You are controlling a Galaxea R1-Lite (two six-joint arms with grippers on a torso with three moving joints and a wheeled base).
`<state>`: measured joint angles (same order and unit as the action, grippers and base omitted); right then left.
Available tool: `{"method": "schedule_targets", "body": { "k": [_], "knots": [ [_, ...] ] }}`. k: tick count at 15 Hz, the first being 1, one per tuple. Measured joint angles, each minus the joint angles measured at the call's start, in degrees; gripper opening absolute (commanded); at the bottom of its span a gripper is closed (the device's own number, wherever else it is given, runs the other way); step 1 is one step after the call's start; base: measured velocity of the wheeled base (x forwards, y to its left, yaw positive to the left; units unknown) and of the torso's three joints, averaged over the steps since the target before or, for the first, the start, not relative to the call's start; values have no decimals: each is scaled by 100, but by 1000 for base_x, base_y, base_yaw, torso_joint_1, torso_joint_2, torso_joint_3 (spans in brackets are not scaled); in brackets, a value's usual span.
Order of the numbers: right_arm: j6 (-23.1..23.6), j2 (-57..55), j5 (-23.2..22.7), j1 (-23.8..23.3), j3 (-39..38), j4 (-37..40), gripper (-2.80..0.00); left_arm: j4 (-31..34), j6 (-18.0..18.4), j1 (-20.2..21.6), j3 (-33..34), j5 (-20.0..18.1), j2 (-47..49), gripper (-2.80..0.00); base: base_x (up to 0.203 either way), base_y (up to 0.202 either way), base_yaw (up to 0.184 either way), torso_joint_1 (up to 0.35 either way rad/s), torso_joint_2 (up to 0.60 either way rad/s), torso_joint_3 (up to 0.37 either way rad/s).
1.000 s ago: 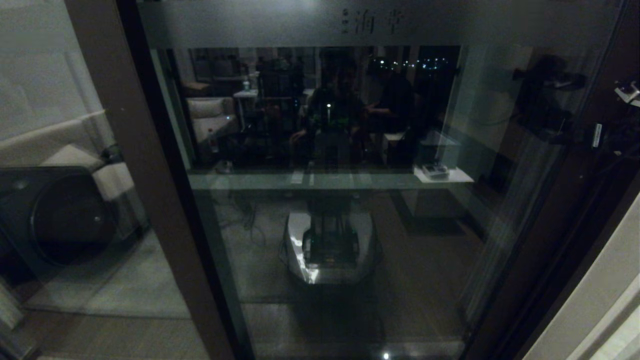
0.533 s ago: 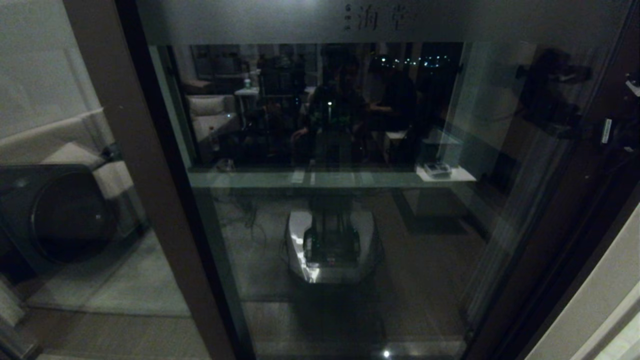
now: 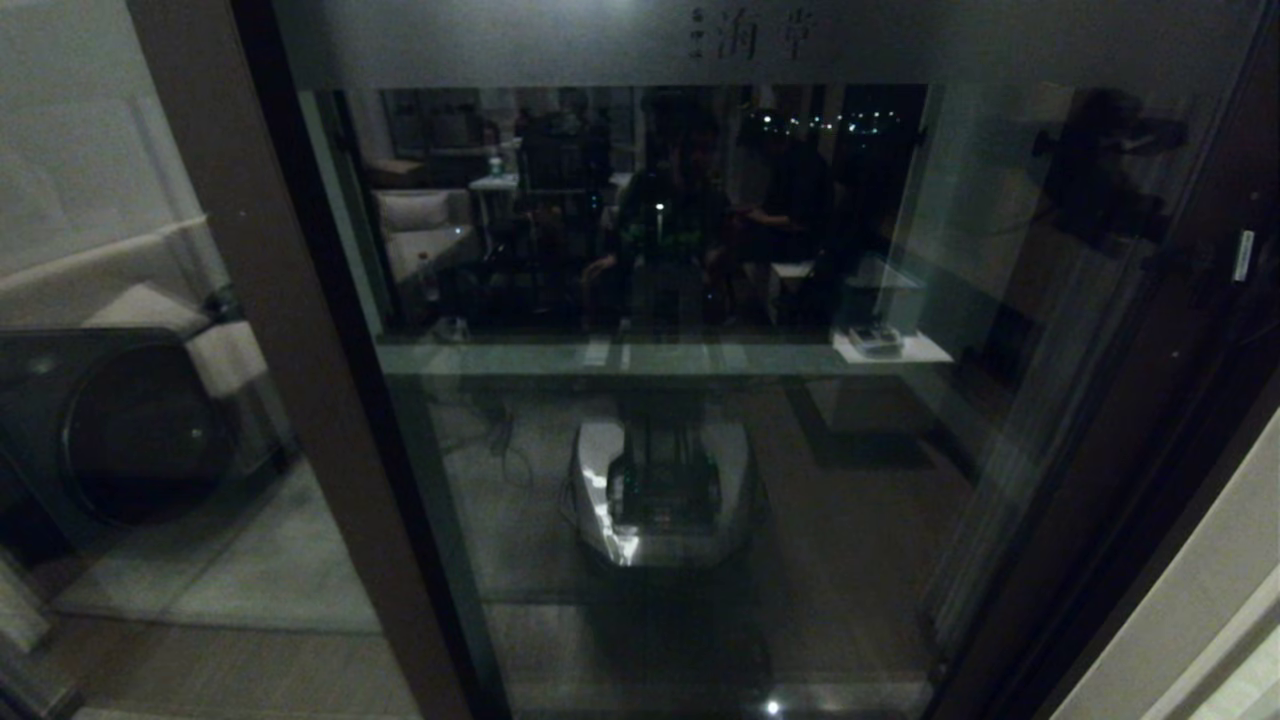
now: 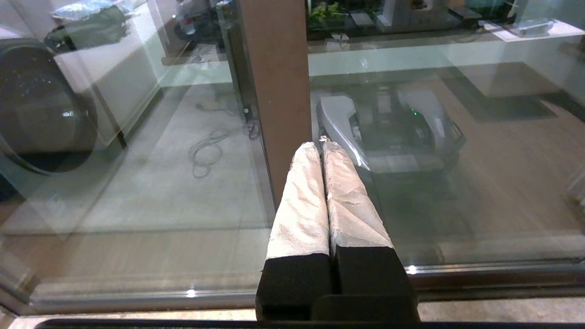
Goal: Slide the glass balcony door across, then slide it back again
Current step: Open the slid door
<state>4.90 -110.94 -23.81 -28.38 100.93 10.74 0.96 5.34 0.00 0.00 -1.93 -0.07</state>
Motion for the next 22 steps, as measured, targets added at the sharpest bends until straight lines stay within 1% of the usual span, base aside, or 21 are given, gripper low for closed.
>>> {"method": "schedule_targets", "body": {
  "k": [6, 12, 22],
  "knots": [
    [-10, -174, -24, 126, 61, 9, 0, 0, -2, 0, 0, -5, 0, -280, 0, 0, 0, 0, 0, 0],
    [-157, -345, -11, 336, 188, 34, 0, 0, 0, 0, 0, -2, 0, -280, 0, 0, 0, 0, 0, 0],
    [-157, -254, 22, 484, 16, -20, 0, 0, -1, 0, 0, 0, 0, -280, 0, 0, 0, 0, 0, 0]
  ]
}}
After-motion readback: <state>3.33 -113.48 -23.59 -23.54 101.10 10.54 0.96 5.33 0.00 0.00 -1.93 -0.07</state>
